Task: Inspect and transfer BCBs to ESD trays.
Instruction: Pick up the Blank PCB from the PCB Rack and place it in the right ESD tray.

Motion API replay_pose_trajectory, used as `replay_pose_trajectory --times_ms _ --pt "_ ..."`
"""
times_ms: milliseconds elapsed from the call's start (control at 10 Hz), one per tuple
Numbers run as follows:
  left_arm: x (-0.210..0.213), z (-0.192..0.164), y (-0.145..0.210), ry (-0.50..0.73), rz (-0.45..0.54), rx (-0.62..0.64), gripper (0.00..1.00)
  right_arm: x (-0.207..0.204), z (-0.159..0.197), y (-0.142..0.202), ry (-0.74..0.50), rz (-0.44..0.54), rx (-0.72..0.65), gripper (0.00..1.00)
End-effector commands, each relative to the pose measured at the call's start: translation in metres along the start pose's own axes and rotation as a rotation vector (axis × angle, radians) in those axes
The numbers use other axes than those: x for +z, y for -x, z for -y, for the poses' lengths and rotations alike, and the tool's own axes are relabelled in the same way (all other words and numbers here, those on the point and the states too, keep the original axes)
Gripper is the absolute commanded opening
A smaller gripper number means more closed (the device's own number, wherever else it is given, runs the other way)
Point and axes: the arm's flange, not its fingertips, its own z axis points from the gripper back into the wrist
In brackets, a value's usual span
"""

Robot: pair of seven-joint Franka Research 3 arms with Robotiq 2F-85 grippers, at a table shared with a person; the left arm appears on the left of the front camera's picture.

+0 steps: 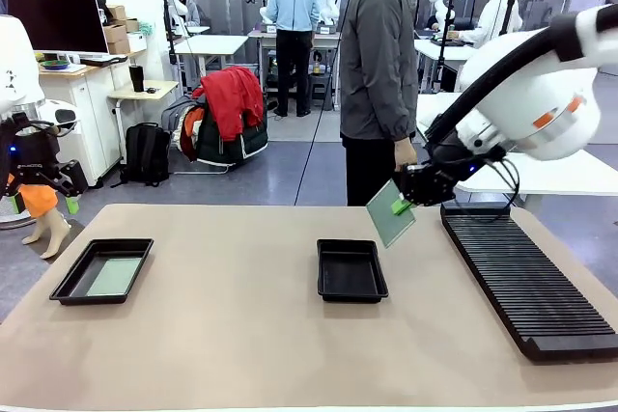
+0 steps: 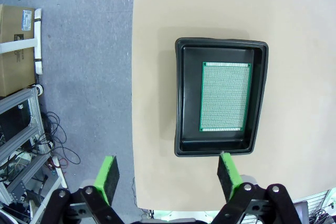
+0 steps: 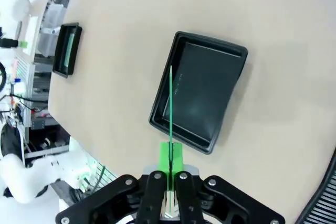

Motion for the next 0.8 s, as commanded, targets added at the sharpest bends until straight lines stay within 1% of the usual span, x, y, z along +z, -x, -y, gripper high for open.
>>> replay_pose_trajectory --times_ms 0,300,700 --pt "-0.001 0.0 0.001 0.004 0.003 -0.001 1.0 -0.033 0.002 0.002 -0.043 0.046 -0.067 0.02" --pt "-0.001 0.0 0.001 0.004 0.003 -0.001 1.0 -0.078 0.013 0.008 -0.112 0.058 -0.136 0.02" --pt "-0.001 0.0 0.001 0.004 0.003 -0.001 1.0 -0.122 0.023 0.011 -0.147 0.053 -0.199 0.02"
